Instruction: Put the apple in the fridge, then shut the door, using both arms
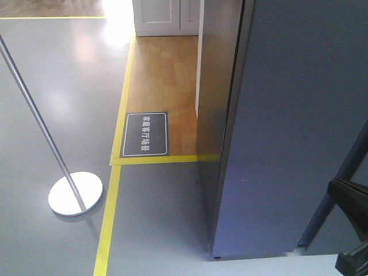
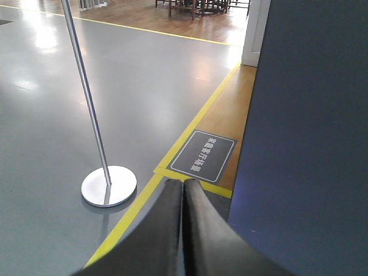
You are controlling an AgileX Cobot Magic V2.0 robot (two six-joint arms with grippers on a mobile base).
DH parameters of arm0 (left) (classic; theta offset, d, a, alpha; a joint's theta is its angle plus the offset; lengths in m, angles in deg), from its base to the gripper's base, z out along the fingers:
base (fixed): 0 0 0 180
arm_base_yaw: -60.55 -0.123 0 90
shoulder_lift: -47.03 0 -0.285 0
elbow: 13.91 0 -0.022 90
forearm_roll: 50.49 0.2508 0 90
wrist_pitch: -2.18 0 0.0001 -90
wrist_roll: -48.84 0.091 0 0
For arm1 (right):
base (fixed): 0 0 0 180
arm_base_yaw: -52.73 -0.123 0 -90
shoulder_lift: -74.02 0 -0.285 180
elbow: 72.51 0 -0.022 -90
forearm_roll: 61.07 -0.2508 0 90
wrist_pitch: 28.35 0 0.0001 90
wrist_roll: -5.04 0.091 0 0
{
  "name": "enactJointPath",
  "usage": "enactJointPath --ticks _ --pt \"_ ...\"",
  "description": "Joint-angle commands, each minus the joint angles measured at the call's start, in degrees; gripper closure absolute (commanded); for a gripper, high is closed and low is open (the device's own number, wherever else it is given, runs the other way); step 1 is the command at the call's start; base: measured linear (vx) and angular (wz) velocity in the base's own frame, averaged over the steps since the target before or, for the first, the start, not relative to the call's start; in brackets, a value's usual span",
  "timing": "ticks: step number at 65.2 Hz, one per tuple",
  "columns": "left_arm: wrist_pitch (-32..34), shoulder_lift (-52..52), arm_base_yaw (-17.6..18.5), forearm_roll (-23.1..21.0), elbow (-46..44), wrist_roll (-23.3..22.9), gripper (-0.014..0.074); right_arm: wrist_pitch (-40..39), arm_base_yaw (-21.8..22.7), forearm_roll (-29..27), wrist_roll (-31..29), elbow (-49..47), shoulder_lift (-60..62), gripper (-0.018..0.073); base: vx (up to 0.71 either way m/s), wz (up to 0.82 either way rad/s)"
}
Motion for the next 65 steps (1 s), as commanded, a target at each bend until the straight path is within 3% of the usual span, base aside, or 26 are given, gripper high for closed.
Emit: enactJointPath --ticks 1,11,15,36,56,65 --pt "-0.93 0.37 0.45 -4.29 -1.34 14.35 0.0603 -0.93 0.32 -2.19 -0.68 -1.53 -0.21 0.0562 0.00 0.00" --pt "3.42 0.32 0.98 -4.29 -1.34 30.93 0.0603 -0.93 0.32 -2.19 -0.68 -1.53 -0.21 0.0562 0.00 0.00" --pt "4.38 0.32 0.98 -4.29 -1.34 34.21 0.0603 -0.93 0.32 -2.19 -0.68 -1.53 -0.21 0.0562 0.00 0.00" --pt "4.41 -0.21 0.98 -1.88 -1.34 34.28 0.0603 -0.93 0.32 -2.19 -0.68 -1.53 -0.21 0.0562 0.00 0.00" --pt "7.52 -5.38 0.98 14.96 -1.34 31.58 0.0603 -0.94 0.32 -2.19 -0.68 -1.53 -0.21 0.0562 0.00 0.00" --pt "7.28 -8.12 0.98 17.01 -1.34 27.98 0.0603 -0.94 0.32 -2.19 -0.68 -1.53 -0.21 0.0562 0.00 0.00"
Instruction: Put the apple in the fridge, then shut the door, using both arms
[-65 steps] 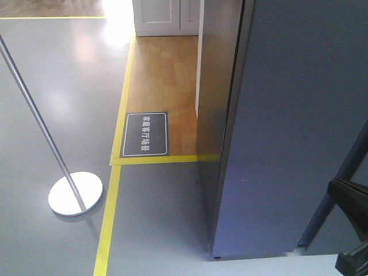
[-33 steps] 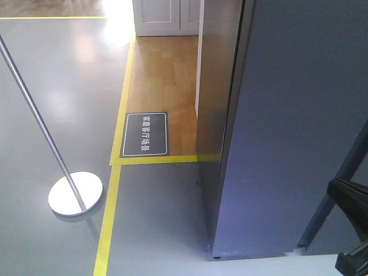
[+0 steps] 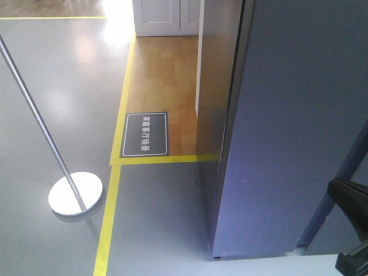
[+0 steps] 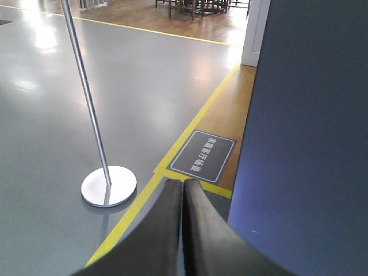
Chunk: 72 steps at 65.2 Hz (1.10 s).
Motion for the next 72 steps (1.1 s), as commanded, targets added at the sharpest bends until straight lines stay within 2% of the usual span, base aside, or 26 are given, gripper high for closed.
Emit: enactJointPath --ticks 1,22,27,31,36,38,45,49,57,61,65,72 --pt "0.39 -1.20 0.36 -0.49 -1.34 -2.50 0.0603 -0.99 0.32 -2.19 -0.68 -1.53 -0.21 0.0562 0.00 0.00" --pt "0.11 -1.74 0.36 -0.49 -1.34 -2.63 0.0603 -0.98 0.32 -2.19 -0.68 -1.53 -0.21 0.0562 0.00 0.00" --pt "-0.02 -1.74 0.36 0.15 -1.34 -5.22 0.0603 -0.98 0.32 -2.19 -0.68 -1.53 -0.21 0.0562 0.00 0.00" --pt "-0.14 -2.14 0.36 3.97 -1.34 -9.92 0.0603 -0.98 0.32 -2.19 -0.68 -1.53 -0.21 0.0562 0.00 0.00" --pt "-0.96 -3.31 0.36 12.03 -1.34 -20.56 0.0603 -1.02 0.32 -2.19 -0.68 -1.53 -0.21 0.0562 0.00 0.00" --pt "-1.27 -3.56 0.36 16.58 -1.34 -25.34 0.0603 -0.98 0.32 -2.19 -0.68 -1.53 -0.21 0.0562 0.00 0.00" --pt "-1.30 -4.01 0.36 30.26 -1.34 -47.71 0.0603 -0.98 0.32 -2.19 -0.68 -1.53 -0.21 0.0562 0.00 0.00" --pt "-1.30 -4.66 0.18 38.90 -1.34 -63.62 0.0603 -1.03 0.32 -2.19 -0.68 -1.53 -0.21 0.0562 0.00 0.00" --pt "0.10 -5.82 0.18 53.77 -1.34 -90.88 0.0603 -1.03 0.32 -2.19 -0.68 -1.53 -0.21 0.0562 0.00 0.00" --pt "0.56 -6.32 0.18 59.77 -1.34 -99.54 0.0603 -1.03 0.32 -2.19 -0.68 -1.53 -0.21 0.0562 0.00 0.00" --pt "0.57 -6.84 0.18 67.57 -1.18 -107.00 0.0603 -1.03 0.32 -2.19 -0.68 -1.53 -0.21 0.0562 0.00 0.00" --pt "0.73 -8.06 0.18 75.58 0.21 -113.82 0.0603 -1.03 0.32 -2.19 -0.68 -1.53 -0.21 0.0562 0.00 0.00"
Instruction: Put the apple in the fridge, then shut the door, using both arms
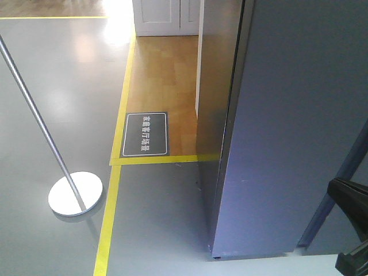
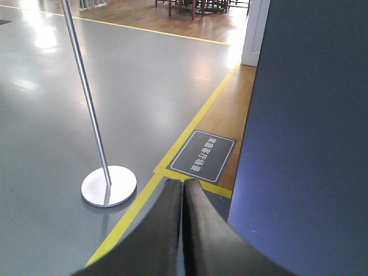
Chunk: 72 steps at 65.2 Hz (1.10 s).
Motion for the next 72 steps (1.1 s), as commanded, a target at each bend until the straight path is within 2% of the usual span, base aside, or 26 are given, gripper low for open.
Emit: enactJointPath --ticks 1,5,32,39,55,63,72 --pt "4.39 -0.54 0.23 7.87 -0.14 -8.90 0.0603 -1.03 0.32 -2.14 -0.68 -1.53 -0.21 0.0562 0.00 0.00" --pt "4.85 -1.99 0.28 8.88 1.77 -9.75 0.0603 -0.96 0.32 -2.14 -0.68 -1.53 -0.21 0.0562 0.00 0.00" --pt "7.10 -9.29 0.58 7.82 13.66 -9.59 0.0603 -1.02 0.32 -2.14 -0.68 -1.53 -0.21 0.0562 0.00 0.00" --pt "7.10 -9.29 2.43 8.25 13.61 -4.86 0.0603 -0.96 0.32 -2.14 -0.68 -1.53 -0.21 0.0562 0.00 0.00" --pt "10.34 -9.29 7.18 8.14 13.61 12.29 0.0603 -1.01 0.32 -2.14 -0.68 -1.53 -0.21 0.0562 0.00 0.00" --pt "16.09 -9.41 7.18 8.20 13.61 16.43 0.0603 -1.01 0.32 -2.14 -0.68 -1.53 -0.21 0.0562 0.00 0.00" --pt "22.89 -9.45 7.18 8.14 13.61 16.79 0.0603 -1.01 0.32 -2.14 -0.68 -1.53 -0.21 0.0562 0.00 0.00"
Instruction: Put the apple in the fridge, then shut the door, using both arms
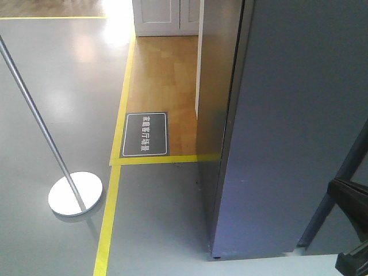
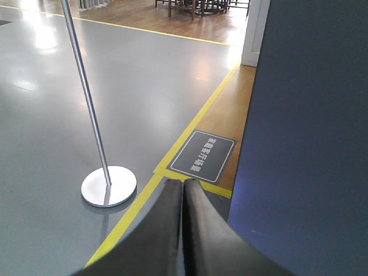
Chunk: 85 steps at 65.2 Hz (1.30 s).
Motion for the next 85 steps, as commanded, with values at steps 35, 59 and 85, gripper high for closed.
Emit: enactJointPath --ticks 35,59,85 --pt "10.24 -1.06 0.53 -0.22 -0.95 0.68 0.0603 -1.01 0.32 -2.08 -0.68 -1.53 -0.21 0.0562 0.00 0.00" --pt "10.24 -0.90 0.53 -0.22 -0.99 0.68 0.0603 -1.01 0.32 -2.08 -0.68 -1.53 -0.21 0.0562 0.00 0.00" --pt "10.24 -0.90 0.53 -0.22 -0.99 0.68 0.0603 -1.01 0.32 -2.08 -0.68 -1.53 -0.21 0.0562 0.00 0.00"
